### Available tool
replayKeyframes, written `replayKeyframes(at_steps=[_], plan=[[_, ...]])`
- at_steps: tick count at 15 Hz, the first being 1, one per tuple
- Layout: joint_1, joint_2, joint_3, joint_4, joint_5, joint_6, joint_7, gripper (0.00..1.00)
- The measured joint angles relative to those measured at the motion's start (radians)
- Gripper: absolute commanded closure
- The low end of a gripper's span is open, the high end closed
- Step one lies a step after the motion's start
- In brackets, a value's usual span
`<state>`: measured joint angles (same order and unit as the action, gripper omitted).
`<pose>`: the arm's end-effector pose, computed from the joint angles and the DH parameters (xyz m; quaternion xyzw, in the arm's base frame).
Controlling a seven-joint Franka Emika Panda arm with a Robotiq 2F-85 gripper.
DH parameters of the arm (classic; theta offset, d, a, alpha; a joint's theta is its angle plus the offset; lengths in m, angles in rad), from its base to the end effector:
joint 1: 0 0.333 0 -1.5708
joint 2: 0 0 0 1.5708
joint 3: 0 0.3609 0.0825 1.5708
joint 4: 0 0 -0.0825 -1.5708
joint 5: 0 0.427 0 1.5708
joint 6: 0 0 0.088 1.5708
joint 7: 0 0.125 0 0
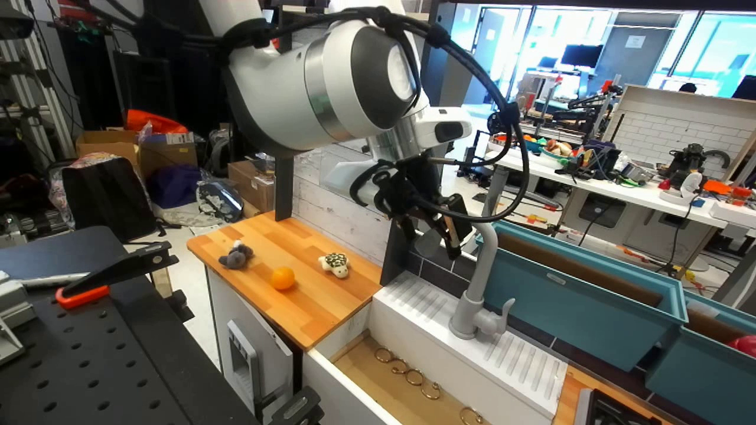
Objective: Move the grey toy tap to the right
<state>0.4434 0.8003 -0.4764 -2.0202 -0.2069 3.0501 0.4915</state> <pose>0.6615 -0.0028 0.0910 0.9719 -0.0683 0.1735 0.1438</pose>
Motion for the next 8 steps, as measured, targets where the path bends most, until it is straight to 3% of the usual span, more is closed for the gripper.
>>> replayKeyframes(at_steps=[4, 8], plan=[[0.080, 0.056, -0.064, 0.012, 0.070, 0.073, -0.004, 0.00], [0.121, 0.071, -0.085, 0.010, 0.156, 0.116, -0.042, 0.00]])
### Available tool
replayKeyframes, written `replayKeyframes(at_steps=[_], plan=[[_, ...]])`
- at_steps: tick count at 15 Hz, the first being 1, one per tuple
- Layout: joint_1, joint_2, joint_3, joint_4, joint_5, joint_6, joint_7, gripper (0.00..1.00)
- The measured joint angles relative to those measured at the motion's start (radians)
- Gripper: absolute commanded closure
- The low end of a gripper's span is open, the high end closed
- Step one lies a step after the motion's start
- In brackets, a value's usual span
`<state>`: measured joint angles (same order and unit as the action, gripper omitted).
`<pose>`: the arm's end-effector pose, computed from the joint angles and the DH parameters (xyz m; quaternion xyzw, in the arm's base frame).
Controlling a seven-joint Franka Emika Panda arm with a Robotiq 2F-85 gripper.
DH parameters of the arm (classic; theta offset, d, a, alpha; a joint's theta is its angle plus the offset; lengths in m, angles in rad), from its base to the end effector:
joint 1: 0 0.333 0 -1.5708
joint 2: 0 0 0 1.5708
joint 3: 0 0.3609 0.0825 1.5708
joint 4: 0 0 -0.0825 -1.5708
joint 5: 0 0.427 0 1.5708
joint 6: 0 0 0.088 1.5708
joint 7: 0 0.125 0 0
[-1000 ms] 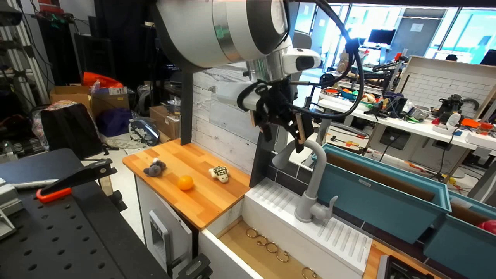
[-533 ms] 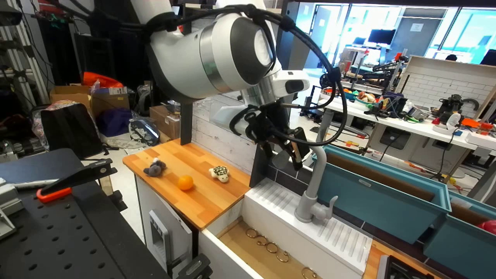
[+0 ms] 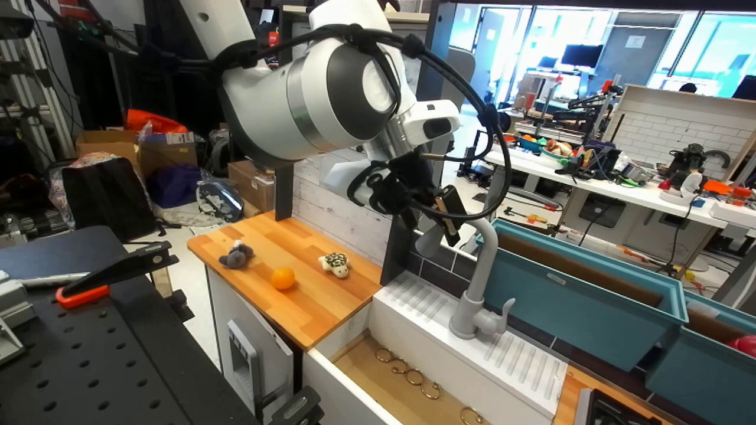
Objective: Move the grey toy tap to the right
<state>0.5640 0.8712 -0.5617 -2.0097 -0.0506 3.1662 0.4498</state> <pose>0.6704 0.0166 0.0907 0.9600 -0.0677 0.2298 0.1447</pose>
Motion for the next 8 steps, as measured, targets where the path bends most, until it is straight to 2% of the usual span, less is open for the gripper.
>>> replayKeyframes(at_steps=[8], plan=[[0.002, 0.023, -0.020, 0.007, 0.122, 0.000, -0.017, 0.00]])
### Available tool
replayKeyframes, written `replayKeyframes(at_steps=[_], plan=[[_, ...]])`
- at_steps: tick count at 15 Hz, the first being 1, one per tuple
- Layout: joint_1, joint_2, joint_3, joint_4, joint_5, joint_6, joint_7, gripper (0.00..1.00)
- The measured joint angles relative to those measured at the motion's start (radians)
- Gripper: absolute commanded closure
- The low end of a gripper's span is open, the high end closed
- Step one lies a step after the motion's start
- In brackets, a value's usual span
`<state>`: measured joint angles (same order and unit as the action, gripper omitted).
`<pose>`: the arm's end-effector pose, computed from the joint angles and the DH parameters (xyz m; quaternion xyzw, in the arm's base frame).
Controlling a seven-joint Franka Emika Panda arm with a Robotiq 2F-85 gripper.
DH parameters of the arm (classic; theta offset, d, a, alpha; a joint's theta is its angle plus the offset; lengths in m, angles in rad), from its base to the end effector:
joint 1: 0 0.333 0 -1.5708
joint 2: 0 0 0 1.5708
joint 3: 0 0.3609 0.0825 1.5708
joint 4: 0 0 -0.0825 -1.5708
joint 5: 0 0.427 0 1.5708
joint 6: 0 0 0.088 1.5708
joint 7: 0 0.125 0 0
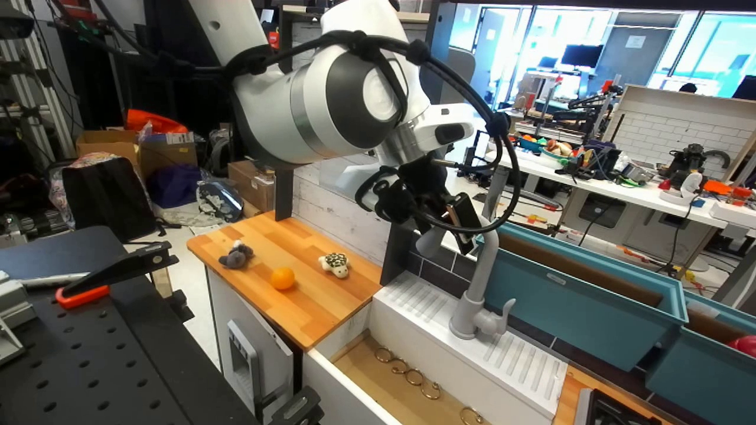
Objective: Move the grey toy tap to the right
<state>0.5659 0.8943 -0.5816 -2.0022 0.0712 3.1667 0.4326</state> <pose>0.6726 -0.0050 0.0900 0.9532 -0.1183 0.2365 0.1464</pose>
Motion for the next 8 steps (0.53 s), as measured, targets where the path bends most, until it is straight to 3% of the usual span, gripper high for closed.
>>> replayKeyframes(at_steps=[8], plan=[[-0.001, 0.003, 0.003, -0.008, 0.074, -0.002, 0.008, 0.00]])
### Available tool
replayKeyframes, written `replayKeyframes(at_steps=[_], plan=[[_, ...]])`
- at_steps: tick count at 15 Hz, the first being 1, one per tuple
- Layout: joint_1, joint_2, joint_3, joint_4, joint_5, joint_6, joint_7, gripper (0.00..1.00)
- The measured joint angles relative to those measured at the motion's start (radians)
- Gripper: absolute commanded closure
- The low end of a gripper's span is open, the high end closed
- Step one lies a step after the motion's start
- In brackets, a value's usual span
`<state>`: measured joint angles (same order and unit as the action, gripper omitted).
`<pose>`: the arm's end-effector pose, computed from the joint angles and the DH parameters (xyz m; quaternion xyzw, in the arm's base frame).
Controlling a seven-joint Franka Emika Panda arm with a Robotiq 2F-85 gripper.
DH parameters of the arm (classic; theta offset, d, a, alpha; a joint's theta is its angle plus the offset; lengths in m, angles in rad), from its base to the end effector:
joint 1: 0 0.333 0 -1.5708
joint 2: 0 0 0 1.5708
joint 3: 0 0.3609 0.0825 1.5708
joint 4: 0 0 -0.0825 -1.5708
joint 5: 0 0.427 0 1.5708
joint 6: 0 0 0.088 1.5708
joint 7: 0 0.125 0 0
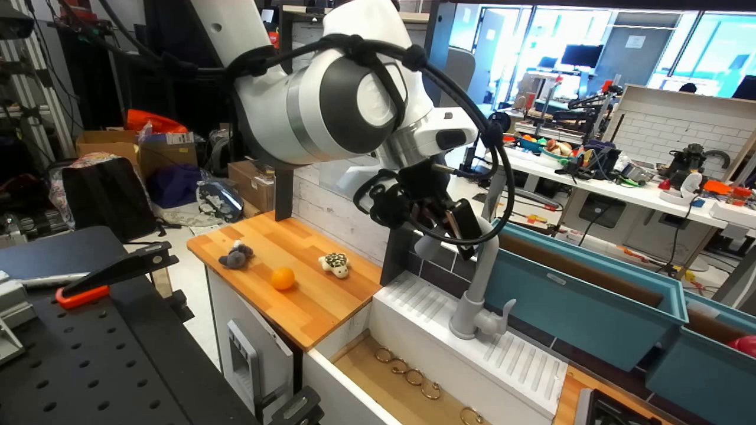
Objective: Move the grey toy tap to the right
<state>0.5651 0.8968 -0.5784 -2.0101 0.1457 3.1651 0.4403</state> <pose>0.6687 -0.0121 0.0878 0.9485 -0.1580 0.2368 0.1390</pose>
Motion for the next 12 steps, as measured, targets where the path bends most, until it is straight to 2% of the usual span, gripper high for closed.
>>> replayKeyframes(at_steps=[4, 8, 12], plan=[[-0.022, -0.001, -0.001, -0.025, 0.017, -0.040, 0.001, 0.00], [-0.059, -0.046, -0.001, -0.063, 0.012, -0.187, 0.000, 0.00], [-0.107, -0.095, 0.014, -0.071, -0.012, -0.282, 0.000, 0.00]])
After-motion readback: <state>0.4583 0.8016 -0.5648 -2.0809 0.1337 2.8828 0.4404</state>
